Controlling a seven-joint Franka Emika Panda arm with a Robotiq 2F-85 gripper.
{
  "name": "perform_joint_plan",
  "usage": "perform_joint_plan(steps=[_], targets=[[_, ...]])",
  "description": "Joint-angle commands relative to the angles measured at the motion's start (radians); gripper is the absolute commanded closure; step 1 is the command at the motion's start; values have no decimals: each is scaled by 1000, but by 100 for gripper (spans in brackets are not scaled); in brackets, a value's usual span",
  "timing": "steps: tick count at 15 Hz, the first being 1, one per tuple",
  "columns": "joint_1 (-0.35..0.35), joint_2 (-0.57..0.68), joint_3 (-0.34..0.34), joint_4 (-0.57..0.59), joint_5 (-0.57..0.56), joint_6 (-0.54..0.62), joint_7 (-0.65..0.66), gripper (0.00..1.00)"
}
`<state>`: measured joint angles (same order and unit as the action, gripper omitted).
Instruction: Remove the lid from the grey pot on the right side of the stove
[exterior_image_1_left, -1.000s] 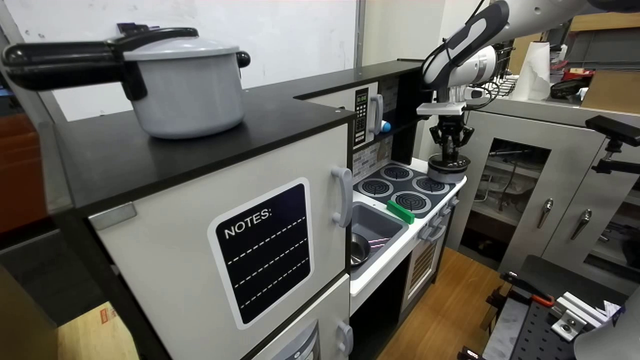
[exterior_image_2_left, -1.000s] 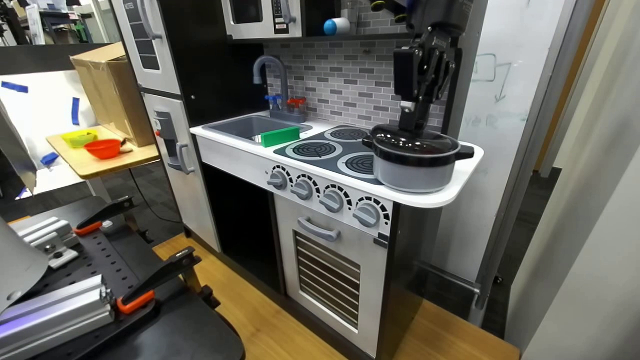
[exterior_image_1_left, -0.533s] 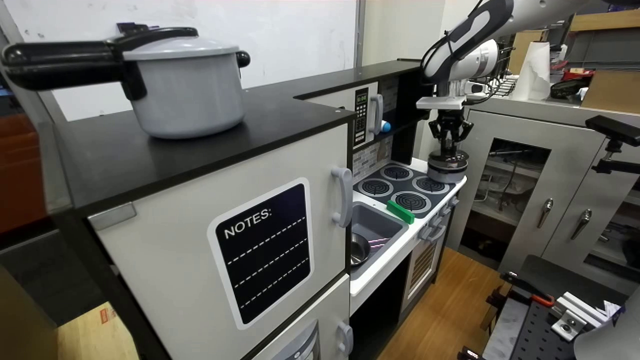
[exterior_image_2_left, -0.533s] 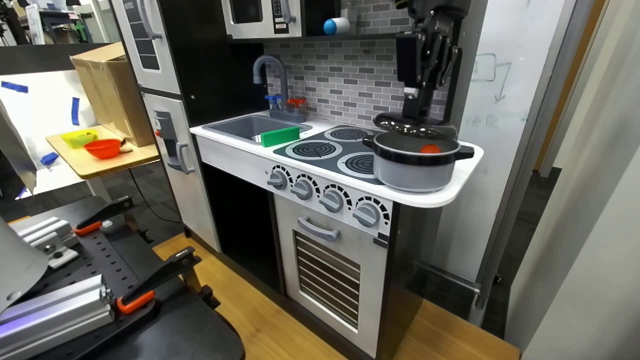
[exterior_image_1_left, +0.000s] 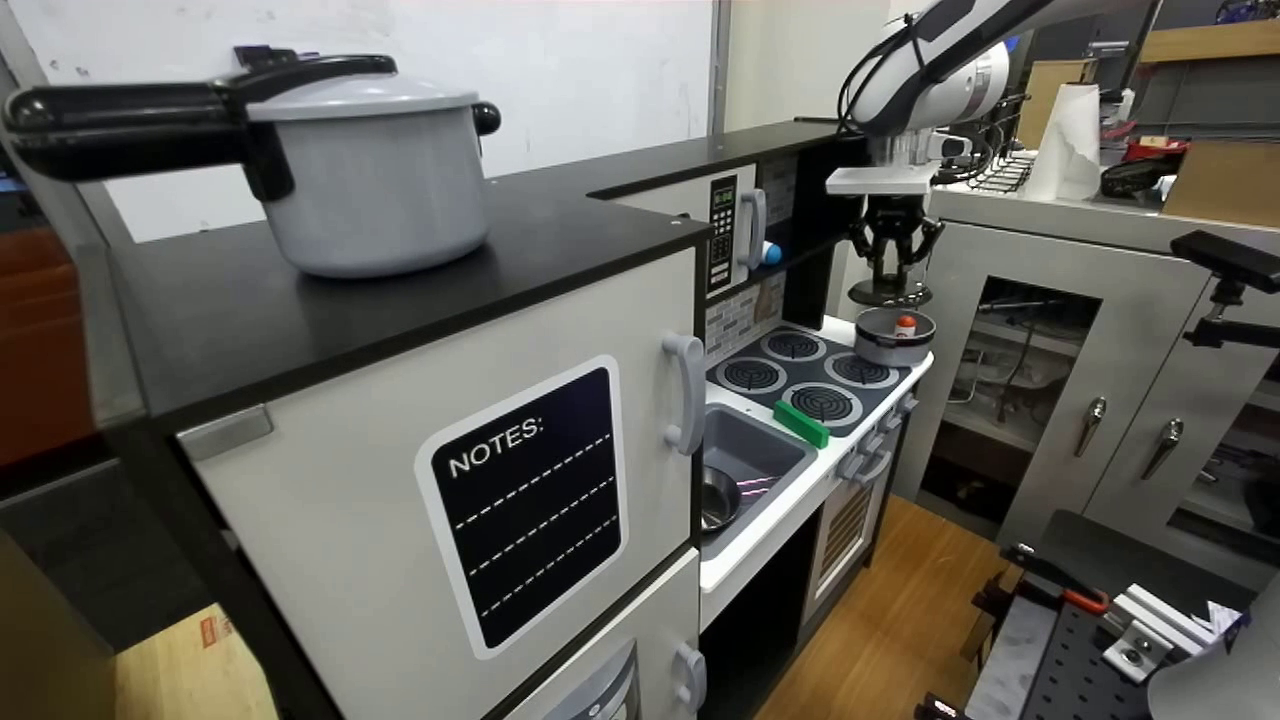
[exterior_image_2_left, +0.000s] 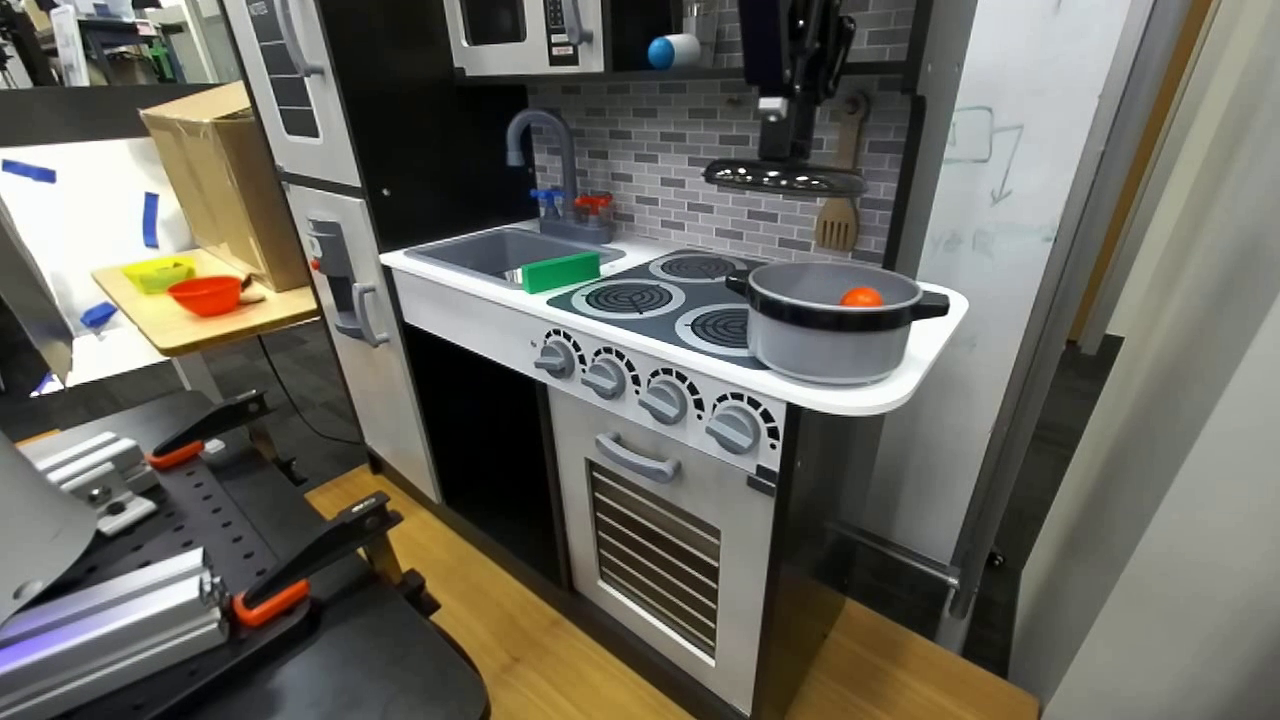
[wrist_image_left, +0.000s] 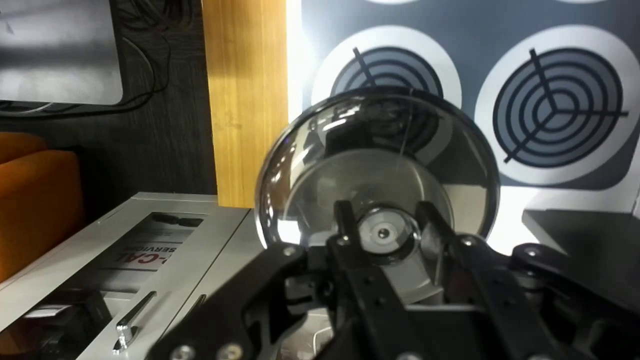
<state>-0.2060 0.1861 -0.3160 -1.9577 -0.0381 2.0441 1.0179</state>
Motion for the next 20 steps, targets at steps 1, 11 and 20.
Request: perform_joint_plan(steps=[1, 11, 20], targets=[[29, -113, 42, -129, -33, 11, -23, 92], [69, -147, 137, -200, -82, 29, -42, 92], [86, -65, 150, -193, -73, 92, -133, 92]])
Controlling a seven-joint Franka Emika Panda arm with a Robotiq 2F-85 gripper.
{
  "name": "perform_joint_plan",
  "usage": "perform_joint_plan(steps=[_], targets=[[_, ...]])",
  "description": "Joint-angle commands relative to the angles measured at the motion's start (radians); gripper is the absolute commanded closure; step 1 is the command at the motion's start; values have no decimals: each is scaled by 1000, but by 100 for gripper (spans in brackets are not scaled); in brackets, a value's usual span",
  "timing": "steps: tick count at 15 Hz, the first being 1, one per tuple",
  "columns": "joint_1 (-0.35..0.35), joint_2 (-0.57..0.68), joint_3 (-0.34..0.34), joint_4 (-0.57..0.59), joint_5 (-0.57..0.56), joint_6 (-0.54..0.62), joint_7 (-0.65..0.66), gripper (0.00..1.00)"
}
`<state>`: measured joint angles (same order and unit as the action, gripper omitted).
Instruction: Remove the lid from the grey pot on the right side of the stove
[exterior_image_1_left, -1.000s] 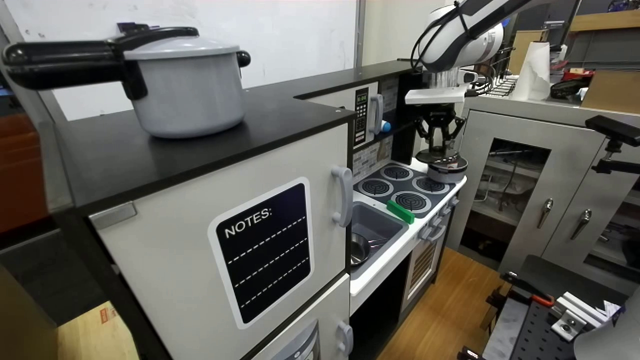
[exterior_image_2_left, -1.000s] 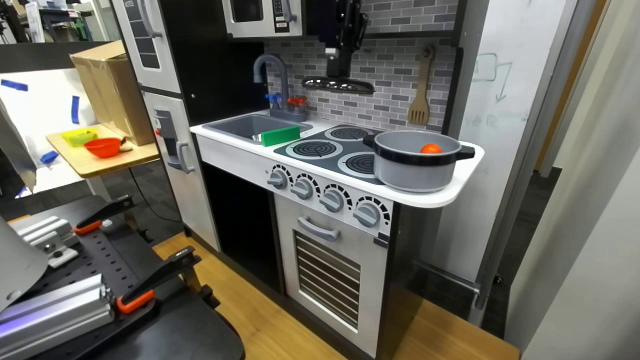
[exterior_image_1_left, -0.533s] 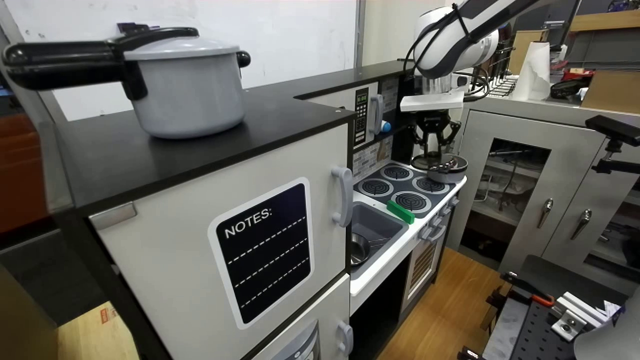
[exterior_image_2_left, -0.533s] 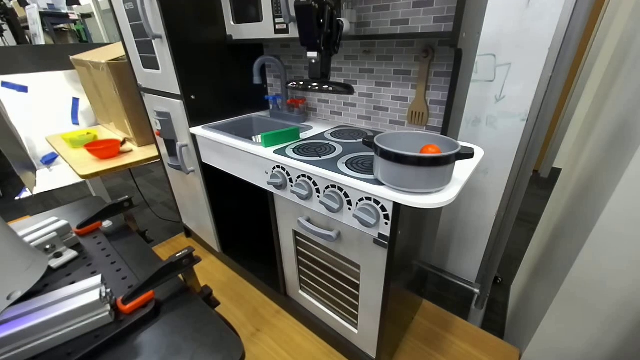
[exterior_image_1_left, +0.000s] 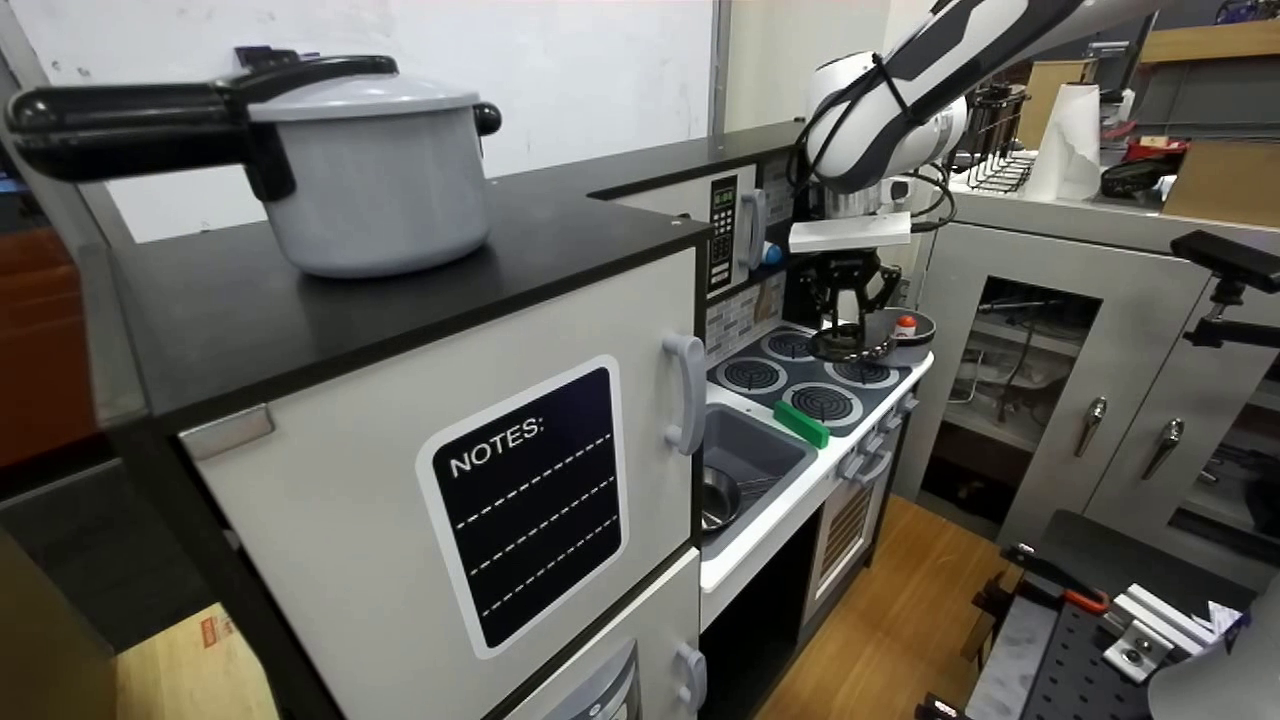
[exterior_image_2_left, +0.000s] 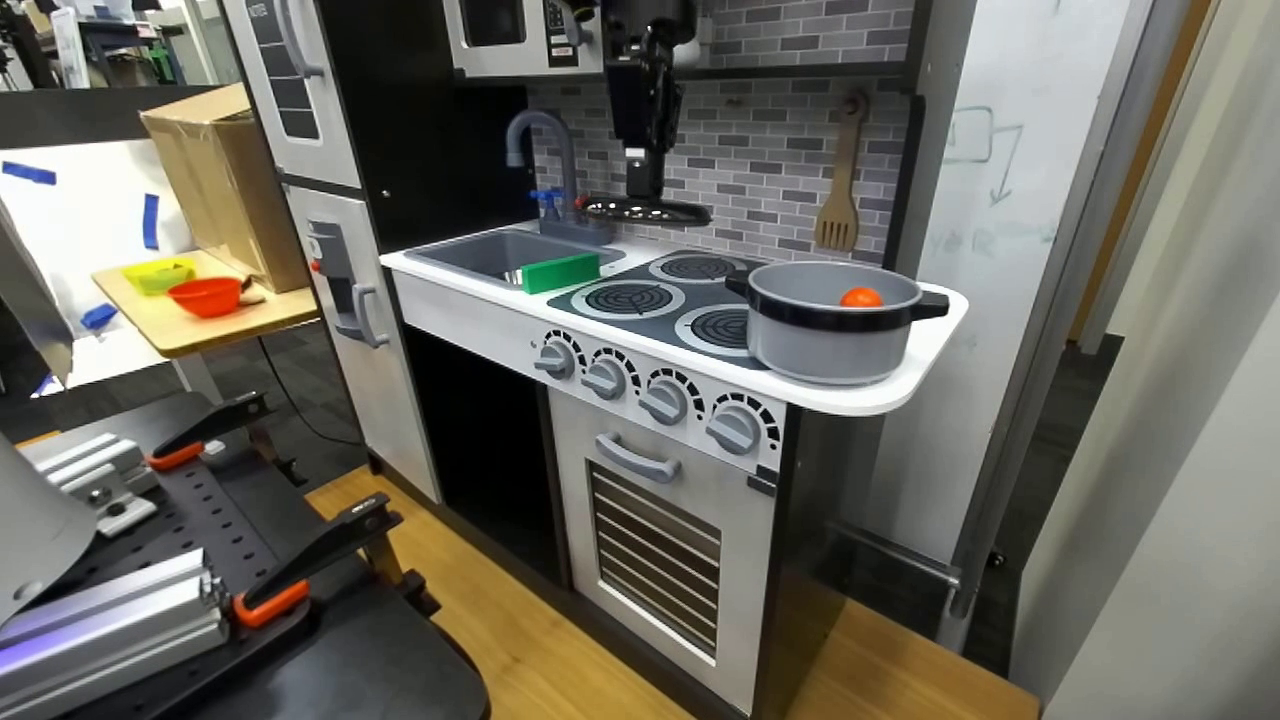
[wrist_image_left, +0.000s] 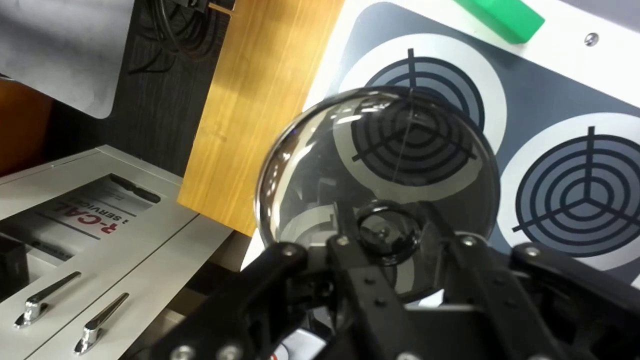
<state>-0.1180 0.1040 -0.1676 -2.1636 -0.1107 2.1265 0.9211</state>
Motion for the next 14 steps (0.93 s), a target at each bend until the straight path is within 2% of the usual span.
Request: perform_joint_plan(steps=[1, 6, 14], targets=[[-2, 21, 0, 10, -1, 12, -41, 92], [-10, 24, -10, -5, 5, 39, -77, 92], [-18, 9, -5, -86, 138, 114, -335, 92]])
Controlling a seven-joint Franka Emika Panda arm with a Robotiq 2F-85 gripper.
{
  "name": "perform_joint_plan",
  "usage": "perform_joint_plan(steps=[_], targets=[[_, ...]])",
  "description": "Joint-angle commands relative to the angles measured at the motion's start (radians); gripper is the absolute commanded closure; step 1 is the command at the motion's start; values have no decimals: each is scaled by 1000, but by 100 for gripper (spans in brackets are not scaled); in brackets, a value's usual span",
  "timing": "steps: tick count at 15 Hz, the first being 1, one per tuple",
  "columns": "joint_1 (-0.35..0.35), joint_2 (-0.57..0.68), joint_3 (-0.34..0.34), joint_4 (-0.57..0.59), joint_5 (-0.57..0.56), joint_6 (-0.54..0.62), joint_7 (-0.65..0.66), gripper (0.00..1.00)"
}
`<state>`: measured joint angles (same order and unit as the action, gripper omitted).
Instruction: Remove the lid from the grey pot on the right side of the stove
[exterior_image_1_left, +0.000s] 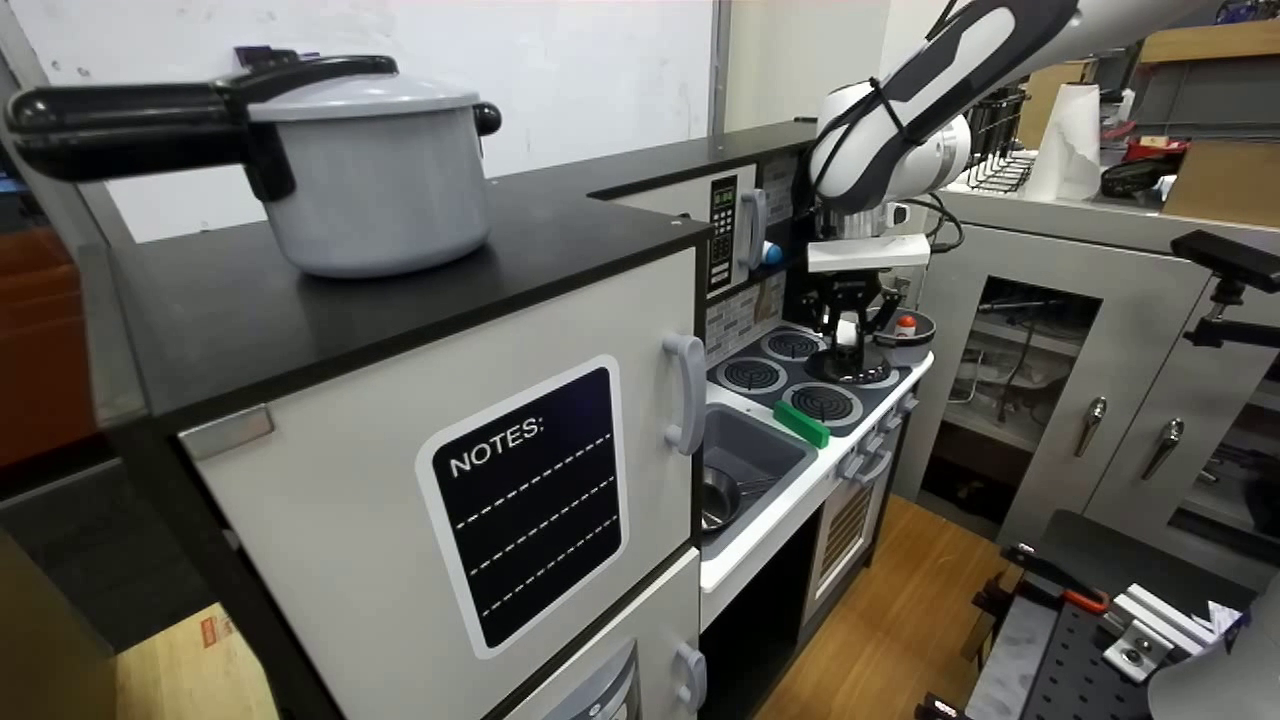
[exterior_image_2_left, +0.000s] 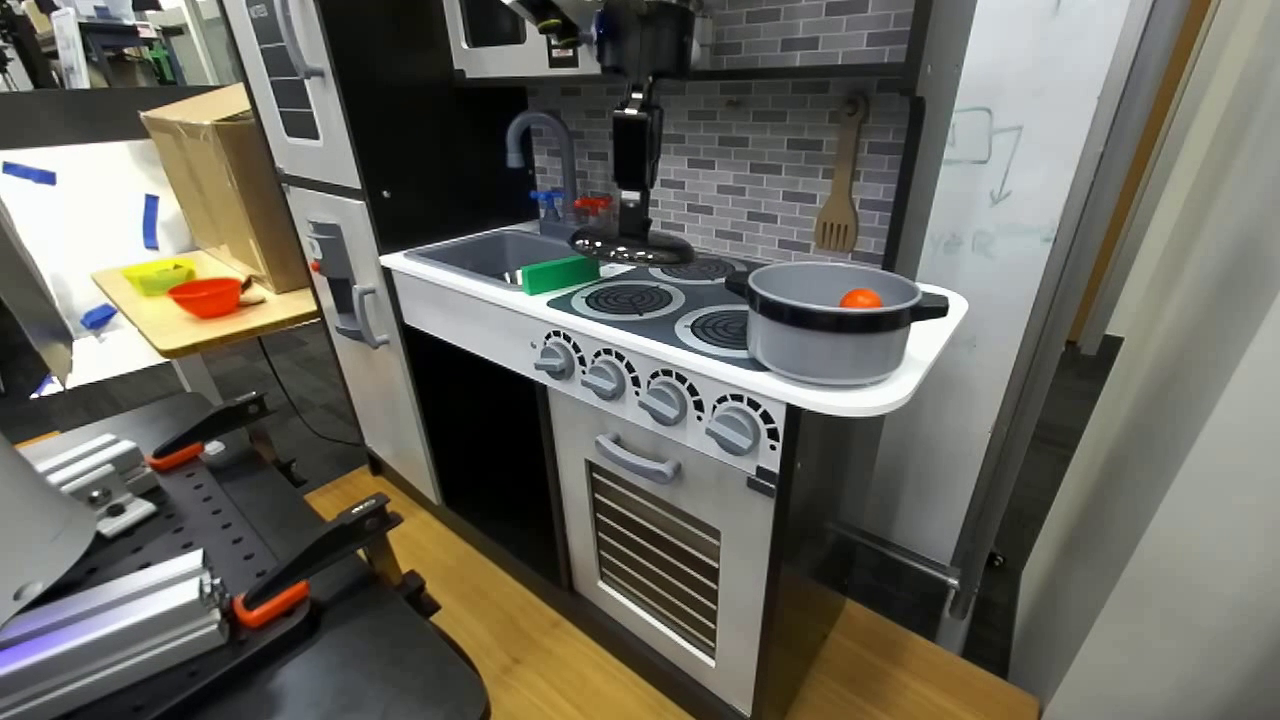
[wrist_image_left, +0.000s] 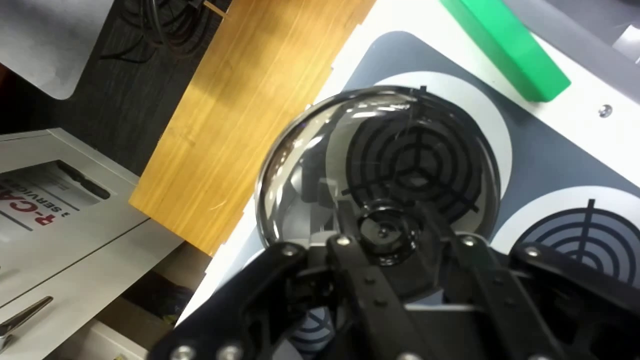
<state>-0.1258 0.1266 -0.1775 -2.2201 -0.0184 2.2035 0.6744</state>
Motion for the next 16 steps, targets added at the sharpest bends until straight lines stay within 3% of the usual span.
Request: perform_joint_plan(steps=[1, 10, 11, 12, 16], targets=[[-10, -9, 4, -32, 54, 42, -108, 92], [-3, 42, -21, -7, -7, 85, -112, 92], [-3, 45, -24, -2, -9, 82, -109, 72], [1, 33, -22, -17, 4, 75, -107, 67], [1, 40, -25, -10, 3, 76, -107, 67]])
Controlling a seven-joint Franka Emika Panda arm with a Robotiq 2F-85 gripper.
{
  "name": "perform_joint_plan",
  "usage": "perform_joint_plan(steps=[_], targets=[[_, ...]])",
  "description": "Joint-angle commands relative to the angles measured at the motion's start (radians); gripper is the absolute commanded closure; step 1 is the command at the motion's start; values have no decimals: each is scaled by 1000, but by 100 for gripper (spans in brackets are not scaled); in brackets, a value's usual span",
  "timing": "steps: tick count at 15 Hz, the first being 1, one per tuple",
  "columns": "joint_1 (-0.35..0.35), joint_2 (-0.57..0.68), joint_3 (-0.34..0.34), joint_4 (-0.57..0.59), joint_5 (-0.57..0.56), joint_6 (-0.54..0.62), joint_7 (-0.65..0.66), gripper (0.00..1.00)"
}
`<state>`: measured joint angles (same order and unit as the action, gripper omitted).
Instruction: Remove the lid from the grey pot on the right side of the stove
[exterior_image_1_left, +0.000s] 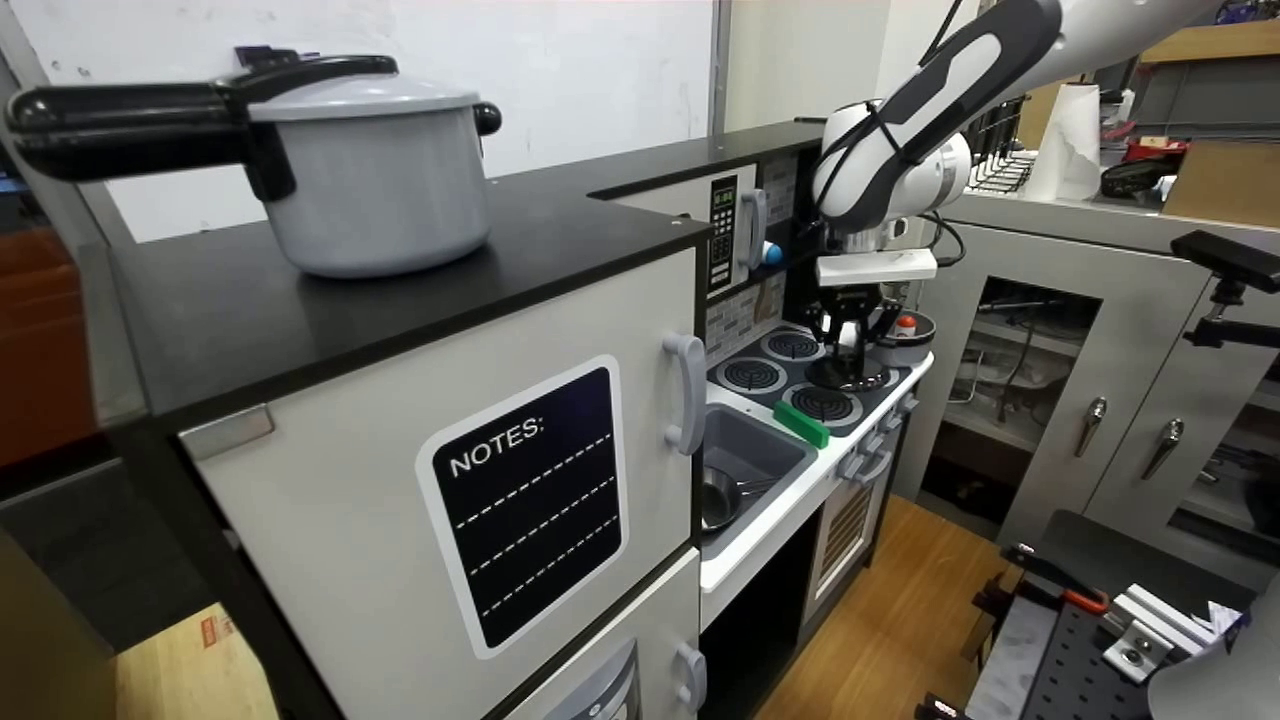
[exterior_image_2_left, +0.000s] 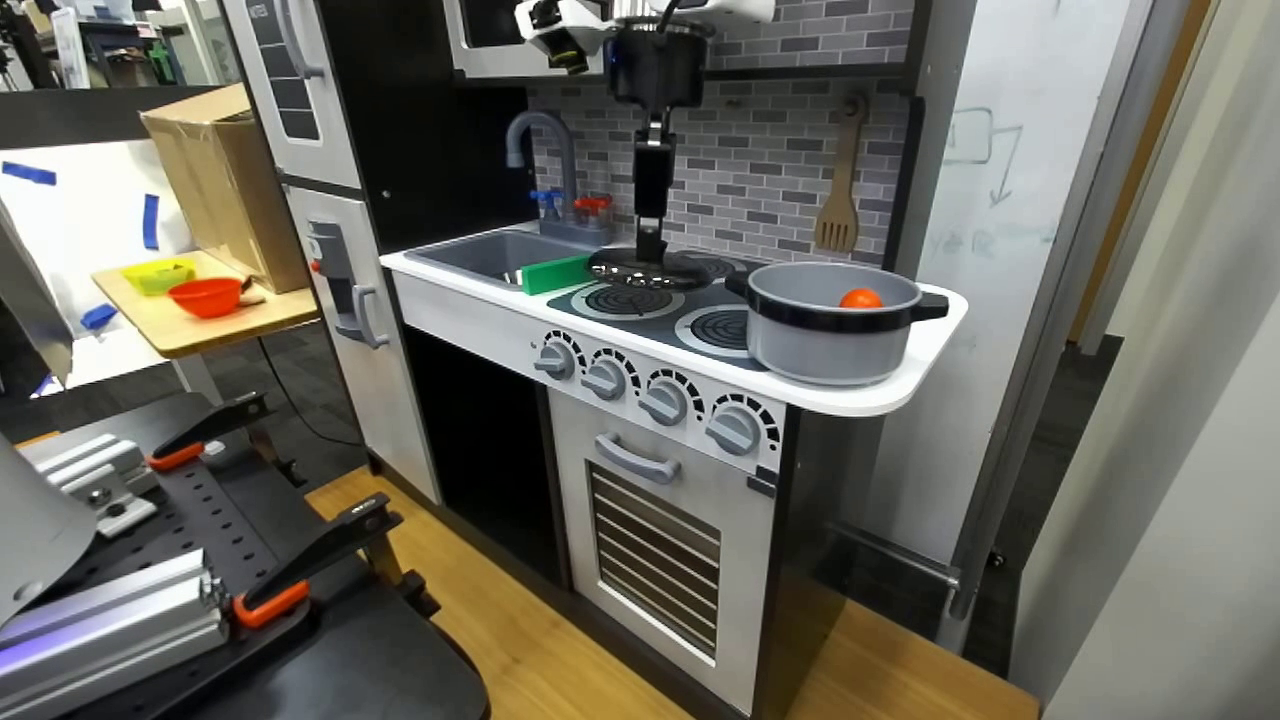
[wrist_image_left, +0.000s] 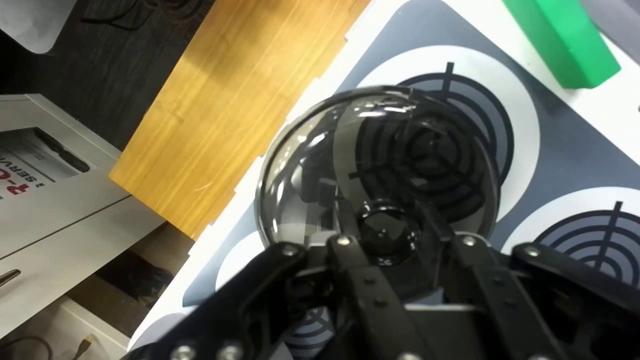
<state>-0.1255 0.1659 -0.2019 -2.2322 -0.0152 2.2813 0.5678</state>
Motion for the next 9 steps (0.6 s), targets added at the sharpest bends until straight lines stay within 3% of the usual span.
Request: perform_joint_plan(steps=[1, 2, 3, 6, 9], targets=[[0, 0, -1, 2, 0, -2, -1, 67], [0, 0, -1, 2, 0, -2, -1, 67], [0, -1, -1, 3, 2, -6, 1, 42], [4, 18, -6, 28, -15, -9, 45, 29], [5, 27, -6, 57, -14, -10, 79, 7]])
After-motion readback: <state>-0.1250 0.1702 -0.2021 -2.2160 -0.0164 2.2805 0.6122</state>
